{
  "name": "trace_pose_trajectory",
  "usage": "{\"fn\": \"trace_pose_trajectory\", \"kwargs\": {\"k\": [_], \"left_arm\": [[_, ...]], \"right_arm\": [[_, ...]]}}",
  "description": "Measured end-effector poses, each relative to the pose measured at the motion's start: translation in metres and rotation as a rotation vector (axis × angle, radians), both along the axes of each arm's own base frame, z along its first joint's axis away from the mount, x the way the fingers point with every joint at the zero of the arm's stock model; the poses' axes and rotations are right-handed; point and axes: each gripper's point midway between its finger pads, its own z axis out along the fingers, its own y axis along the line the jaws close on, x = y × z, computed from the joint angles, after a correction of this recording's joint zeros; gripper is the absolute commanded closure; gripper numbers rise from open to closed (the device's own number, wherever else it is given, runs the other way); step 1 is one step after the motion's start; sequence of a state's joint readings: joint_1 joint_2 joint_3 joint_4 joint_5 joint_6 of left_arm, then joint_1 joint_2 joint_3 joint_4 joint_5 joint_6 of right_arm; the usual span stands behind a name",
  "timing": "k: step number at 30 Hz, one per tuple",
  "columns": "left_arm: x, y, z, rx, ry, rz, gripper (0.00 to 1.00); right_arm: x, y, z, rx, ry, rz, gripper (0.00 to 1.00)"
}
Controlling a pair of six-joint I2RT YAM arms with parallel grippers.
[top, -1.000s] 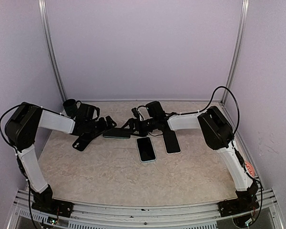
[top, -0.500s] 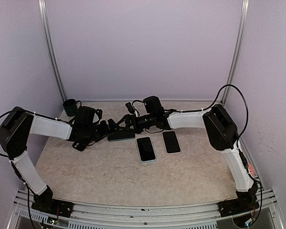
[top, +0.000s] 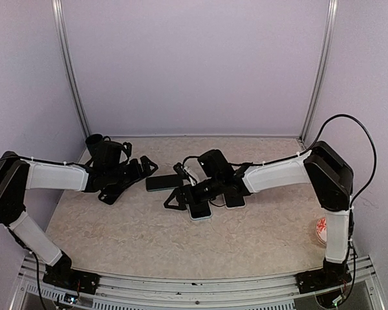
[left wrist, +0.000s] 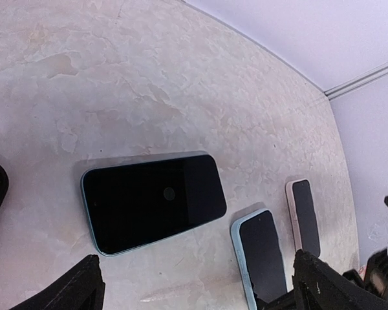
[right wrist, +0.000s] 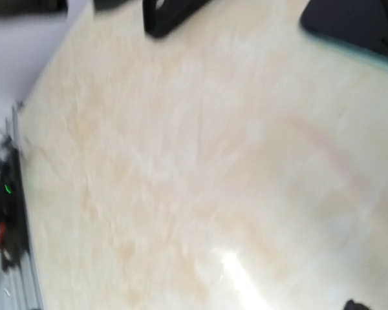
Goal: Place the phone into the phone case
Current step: Move the phone with the phone case to the center of the board.
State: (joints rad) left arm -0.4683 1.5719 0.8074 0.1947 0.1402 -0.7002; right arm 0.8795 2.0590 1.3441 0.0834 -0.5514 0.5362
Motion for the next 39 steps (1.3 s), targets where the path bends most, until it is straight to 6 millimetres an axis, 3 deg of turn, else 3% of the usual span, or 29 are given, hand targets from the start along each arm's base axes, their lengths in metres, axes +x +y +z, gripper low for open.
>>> {"fn": "trace_pose_trajectory", "kwargs": {"k": [6,14,20,27,34,39], "left_arm": [[-0.014,0.003,0.001,-0.003,-0.001,-0.001,0.01],[-0.032,0.005,0.012,-0.023,-0.025,-0.005,0.01],[-0.035,0.007,0.018,-0.035,-0.036,0.005,0.01],[-0.029,0.008,0.022,-0.011,-0.047,0.011,0.01],[0.012,-0.012,0.036,0.034,-0.095,-0.016,0.01],[0.028,-0.021,0.020,0.057,-0.072,-0.035,0.01]], "right_arm": [[-0.043,-0.018,-0.017,-0.156,-0.124,0.038,0.00],[-0.072,-0.056,-0.024,-0.276,-0.186,0.030,0.01],[-0.095,-0.073,-0.060,-0.360,-0.143,0.052,0.01],[-0.079,-0.056,-0.063,-0.338,-0.180,0.022,0.01],[-0.060,-0.044,-0.065,-0.347,-0.227,-0.028,0.00],[-0.054,-0.047,-0.066,-0.360,-0.242,-0.048,0.01]]}}
